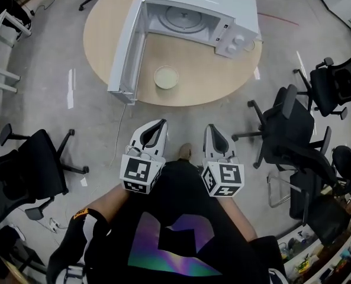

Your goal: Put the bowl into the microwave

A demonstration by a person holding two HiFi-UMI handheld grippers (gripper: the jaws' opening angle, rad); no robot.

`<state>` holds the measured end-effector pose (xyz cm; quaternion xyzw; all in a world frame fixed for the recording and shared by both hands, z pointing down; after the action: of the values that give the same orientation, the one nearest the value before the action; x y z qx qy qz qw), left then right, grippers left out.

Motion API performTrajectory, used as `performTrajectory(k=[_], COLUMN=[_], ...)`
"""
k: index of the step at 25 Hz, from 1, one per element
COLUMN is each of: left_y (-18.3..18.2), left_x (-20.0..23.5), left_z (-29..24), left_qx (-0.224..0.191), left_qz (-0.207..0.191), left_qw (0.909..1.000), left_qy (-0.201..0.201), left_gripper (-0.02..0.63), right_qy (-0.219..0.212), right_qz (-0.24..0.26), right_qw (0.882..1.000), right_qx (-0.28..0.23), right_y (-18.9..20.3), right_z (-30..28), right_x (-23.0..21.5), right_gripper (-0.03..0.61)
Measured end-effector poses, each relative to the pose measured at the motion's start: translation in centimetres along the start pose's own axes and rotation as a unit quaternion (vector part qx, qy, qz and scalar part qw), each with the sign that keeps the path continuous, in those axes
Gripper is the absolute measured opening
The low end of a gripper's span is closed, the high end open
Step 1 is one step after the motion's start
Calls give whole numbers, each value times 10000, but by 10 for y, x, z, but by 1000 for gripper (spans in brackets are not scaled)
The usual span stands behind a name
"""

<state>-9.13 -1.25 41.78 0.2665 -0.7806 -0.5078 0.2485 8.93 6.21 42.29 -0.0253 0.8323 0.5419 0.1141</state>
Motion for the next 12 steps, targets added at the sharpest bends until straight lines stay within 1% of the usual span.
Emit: performTrajectory(k=[7, 12], left_y=[-4, -7], left_x=[-28, -45], left_z=[-17, -23], left_qx=[51, 37], left_qz=[-44, -77], left_qw=[9988, 9969], left_qy=[-479, -783], left_gripper=[46, 46], right_qy=[-484, -768], right_qz=[-25, -29], right_qw=[9988, 9970], right_qx=[-16, -21], right_y=[-4, -7], right_z=[-6, -8], right_x=[-41, -61], right_gripper=[15, 15])
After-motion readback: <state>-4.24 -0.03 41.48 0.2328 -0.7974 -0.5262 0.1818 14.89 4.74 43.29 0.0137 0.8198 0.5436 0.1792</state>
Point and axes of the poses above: the fingertips, and each gripper's own axes: z backward along the fingers, x to its left, y out of its underside, the point moved 8 cm from there along z, backward along the fingers, and after that the axes turned 9 degrees about -y, right-handed, at the moved point
